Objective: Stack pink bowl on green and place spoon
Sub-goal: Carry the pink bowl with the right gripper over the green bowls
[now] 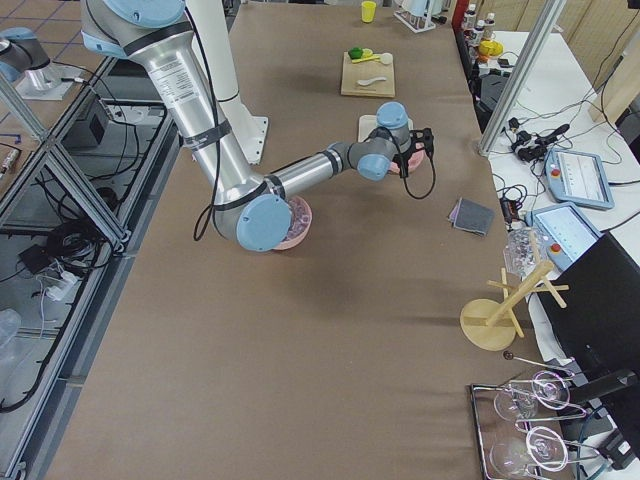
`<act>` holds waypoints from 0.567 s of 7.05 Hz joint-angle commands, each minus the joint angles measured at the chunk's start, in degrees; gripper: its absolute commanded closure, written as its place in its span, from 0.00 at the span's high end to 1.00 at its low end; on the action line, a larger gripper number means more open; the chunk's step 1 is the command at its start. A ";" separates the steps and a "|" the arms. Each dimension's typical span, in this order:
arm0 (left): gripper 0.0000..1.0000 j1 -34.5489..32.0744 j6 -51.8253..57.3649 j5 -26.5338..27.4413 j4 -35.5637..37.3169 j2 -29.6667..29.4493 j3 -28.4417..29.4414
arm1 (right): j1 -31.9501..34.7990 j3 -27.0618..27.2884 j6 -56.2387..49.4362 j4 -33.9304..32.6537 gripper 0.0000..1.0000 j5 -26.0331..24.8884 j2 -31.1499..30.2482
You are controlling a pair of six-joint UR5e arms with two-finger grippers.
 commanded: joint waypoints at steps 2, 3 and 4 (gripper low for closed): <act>0.99 0.00 -0.03 -0.02 0.03 0.02 0.07 | -5.49 0.65 8.72 -23.32 0.00 -3.86 16.66; 0.99 0.00 -0.03 -0.02 -0.06 0.19 0.07 | -7.95 -1.01 10.23 -23.53 0.00 -6.82 18.53; 0.99 0.00 0.06 -0.02 -0.06 0.72 -0.01 | -9.80 -4.07 10.94 -23.62 0.00 -9.37 20.29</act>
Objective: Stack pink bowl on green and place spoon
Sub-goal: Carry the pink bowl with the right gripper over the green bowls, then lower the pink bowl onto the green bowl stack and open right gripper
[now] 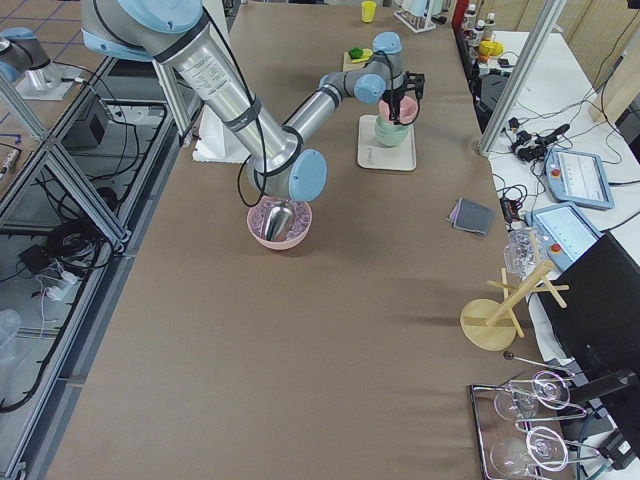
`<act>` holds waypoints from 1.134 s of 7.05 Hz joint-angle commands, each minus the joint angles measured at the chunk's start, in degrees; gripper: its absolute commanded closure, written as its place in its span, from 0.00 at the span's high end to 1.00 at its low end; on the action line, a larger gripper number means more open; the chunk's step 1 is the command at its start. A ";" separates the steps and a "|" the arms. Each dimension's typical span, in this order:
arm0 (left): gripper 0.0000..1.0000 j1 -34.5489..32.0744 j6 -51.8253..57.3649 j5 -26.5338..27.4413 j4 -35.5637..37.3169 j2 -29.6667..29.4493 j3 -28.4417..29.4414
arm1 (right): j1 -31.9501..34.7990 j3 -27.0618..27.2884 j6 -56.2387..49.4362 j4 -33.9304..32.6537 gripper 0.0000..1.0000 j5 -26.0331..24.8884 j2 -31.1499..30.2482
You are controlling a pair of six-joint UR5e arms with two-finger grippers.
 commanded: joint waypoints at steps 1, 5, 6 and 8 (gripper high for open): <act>0.99 0.00 -0.02 0.00 -0.81 0.63 0.10 | -2.90 -4.97 1.50 -0.90 0.00 -3.25 3.72; 0.99 0.00 -0.02 0.00 -2.75 2.04 0.37 | -2.82 -7.36 0.44 -0.55 0.00 -3.69 3.73; 0.99 0.00 -0.10 0.00 -2.75 2.04 0.37 | -2.73 -7.37 -0.51 -0.54 0.00 -3.69 3.73; 0.99 0.00 -0.10 0.00 -2.75 2.04 0.37 | -2.82 -7.63 -1.31 -0.37 0.00 -3.69 3.55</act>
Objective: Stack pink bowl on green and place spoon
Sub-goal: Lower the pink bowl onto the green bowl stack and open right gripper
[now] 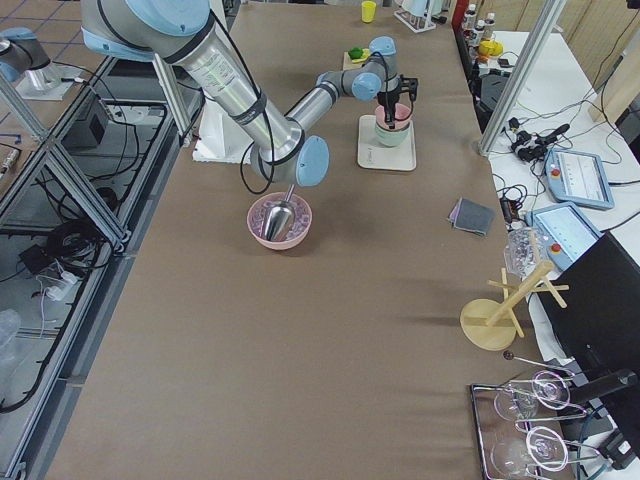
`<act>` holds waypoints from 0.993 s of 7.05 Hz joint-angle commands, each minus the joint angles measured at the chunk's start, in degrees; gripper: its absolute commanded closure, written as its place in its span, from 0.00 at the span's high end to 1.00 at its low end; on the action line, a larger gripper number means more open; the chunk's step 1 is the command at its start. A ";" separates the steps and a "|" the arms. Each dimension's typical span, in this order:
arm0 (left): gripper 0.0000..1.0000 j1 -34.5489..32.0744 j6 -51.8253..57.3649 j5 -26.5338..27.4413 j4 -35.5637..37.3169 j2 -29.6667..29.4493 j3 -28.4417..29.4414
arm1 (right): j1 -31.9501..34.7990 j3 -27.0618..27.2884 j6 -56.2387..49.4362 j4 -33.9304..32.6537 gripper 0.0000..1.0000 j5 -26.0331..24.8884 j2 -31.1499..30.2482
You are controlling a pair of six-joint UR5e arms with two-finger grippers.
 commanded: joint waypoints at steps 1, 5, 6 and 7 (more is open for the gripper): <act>0.99 0.00 0.08 0.00 -0.06 0.01 0.00 | -0.02 -0.28 -1.10 0.10 0.00 -0.02 -0.07; 0.99 0.00 0.08 0.00 0.03 0.01 0.09 | -0.11 -1.25 -1.28 0.19 0.16 -0.02 -0.07; 0.99 0.00 0.08 0.00 0.03 0.01 0.09 | -0.11 -1.25 -1.28 0.19 0.31 -0.10 -0.07; 0.99 0.00 0.08 0.00 0.03 0.01 0.26 | -0.55 -1.33 -1.20 0.19 0.55 -0.89 -0.15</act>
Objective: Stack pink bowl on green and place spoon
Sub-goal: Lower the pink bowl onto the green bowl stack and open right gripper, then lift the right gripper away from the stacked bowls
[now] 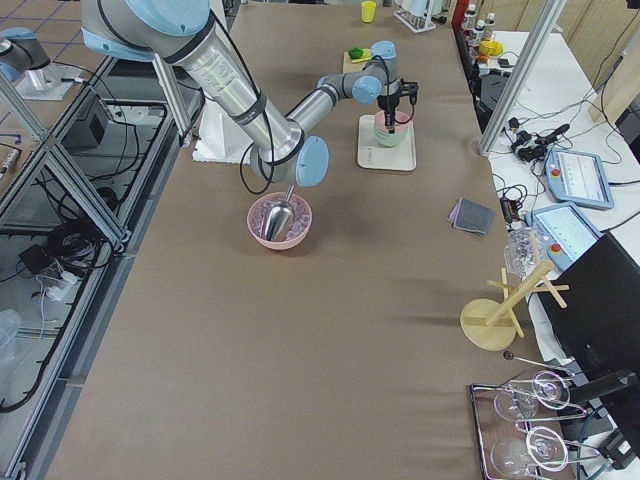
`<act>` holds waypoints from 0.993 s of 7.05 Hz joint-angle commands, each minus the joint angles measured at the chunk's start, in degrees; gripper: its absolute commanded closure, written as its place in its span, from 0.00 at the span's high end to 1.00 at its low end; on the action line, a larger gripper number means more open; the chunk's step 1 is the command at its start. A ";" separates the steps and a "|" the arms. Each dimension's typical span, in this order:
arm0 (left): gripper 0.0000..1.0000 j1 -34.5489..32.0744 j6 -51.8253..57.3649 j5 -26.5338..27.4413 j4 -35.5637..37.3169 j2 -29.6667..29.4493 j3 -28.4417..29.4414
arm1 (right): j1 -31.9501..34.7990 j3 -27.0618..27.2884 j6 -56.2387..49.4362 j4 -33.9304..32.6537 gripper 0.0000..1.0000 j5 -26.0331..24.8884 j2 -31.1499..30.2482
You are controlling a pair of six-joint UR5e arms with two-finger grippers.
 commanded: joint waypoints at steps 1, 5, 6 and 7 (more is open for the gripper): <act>0.99 0.00 0.00 0.00 0.00 0.00 0.12 | -0.57 -0.19 0.07 0.00 0.70 -1.58 0.03; 0.99 0.09 -2.26 -0.09 0.09 -0.44 0.11 | 2.05 1.04 -3.78 -0.61 1.00 0.94 -0.23; 0.99 2.52 -5.85 0.00 0.26 -1.13 -0.06 | 5.11 1.21 -5.02 -0.62 1.00 7.75 -1.54; 0.99 5.68 -11.54 0.26 0.26 -2.36 0.03 | 8.10 2.52 -9.20 -0.35 1.00 12.52 -3.73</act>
